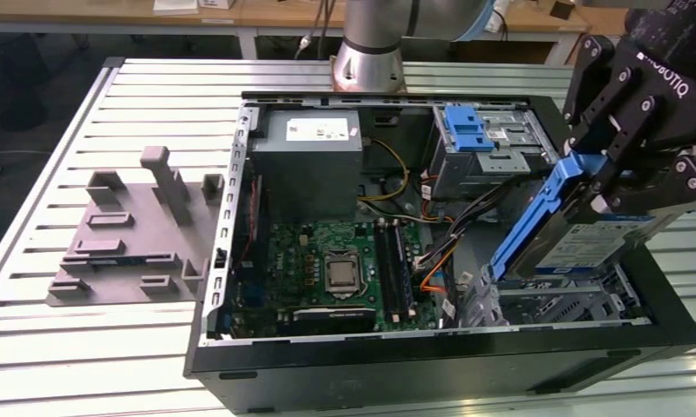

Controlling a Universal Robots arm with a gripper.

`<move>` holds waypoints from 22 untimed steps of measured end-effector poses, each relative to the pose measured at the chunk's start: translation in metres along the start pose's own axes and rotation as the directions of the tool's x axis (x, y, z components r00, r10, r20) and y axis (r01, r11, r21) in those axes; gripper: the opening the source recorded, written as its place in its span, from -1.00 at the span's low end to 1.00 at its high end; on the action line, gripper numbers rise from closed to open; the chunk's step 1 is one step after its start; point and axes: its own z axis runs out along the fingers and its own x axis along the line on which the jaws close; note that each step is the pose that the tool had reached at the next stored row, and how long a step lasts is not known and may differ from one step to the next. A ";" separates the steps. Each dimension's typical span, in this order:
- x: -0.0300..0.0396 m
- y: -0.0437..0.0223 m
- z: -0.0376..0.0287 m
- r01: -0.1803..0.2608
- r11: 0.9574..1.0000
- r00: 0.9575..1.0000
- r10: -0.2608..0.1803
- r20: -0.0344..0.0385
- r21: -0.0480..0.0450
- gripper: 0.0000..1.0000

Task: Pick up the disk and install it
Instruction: 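Insert the disk into the insertion slot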

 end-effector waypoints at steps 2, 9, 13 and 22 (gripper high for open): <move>-0.0004 -0.0001 0.0013 0.000 1.000 1.000 0.000 0.000 0.000 -0.26; -0.0006 -0.0008 0.0054 0.003 1.000 1.000 -0.003 0.000 0.000 -0.26; -0.0005 -0.0014 0.0085 0.006 1.000 1.000 -0.006 0.000 0.000 -0.26; 0.0000 -0.0017 0.0238 0.006 1.000 1.000 -0.006 0.000 0.000 -0.26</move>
